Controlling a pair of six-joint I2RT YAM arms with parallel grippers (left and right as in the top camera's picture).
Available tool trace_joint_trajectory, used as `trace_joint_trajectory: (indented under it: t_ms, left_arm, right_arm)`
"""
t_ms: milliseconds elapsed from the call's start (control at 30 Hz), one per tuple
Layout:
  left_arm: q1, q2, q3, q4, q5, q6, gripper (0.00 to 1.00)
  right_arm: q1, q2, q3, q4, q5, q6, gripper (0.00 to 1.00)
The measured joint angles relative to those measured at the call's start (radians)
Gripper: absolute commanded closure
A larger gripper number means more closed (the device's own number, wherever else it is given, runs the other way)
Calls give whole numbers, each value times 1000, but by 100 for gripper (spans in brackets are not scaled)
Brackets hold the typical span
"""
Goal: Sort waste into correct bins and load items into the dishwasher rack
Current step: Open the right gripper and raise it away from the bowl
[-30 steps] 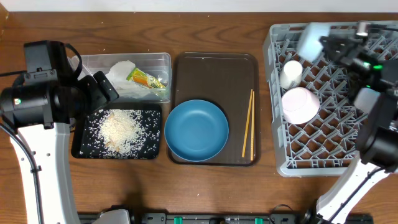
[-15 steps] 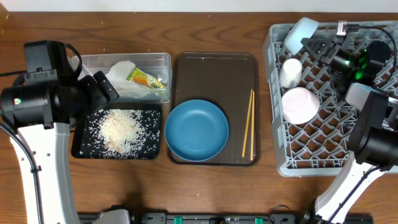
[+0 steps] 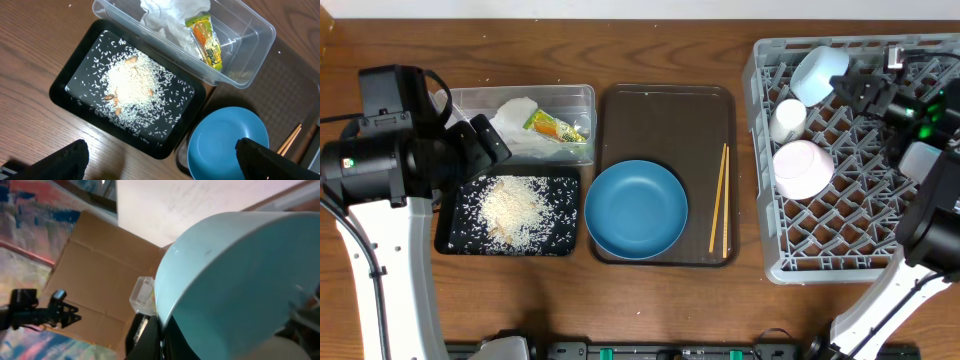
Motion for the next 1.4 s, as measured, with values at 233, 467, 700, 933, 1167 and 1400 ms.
trace_joint_trajectory:
  t_ms: [233,467,700,933,1167,1400]
  left_arm:
    - [0,0,0,0,0,0,4]
    - [0,0,0,0,0,0,4]
    - [0,0,0,0,0,0,4]
    - [0,0,0,0,0,0,4]
    - [0,0,0,0,0,0,4]
    - [0,0,0,0,0,0,4]
  right_arm:
    - [-80,0,-1,13,-18,88,66]
    - [-200,0,-2,108,-16,176,47]
    - [-255,0,-2,267,-16,266,50]
    - [-247,0,14,430,-14,414,48]
    - [-190,0,70,383,177,527,48]
    - [-47,0,82,-45,364,260,48]
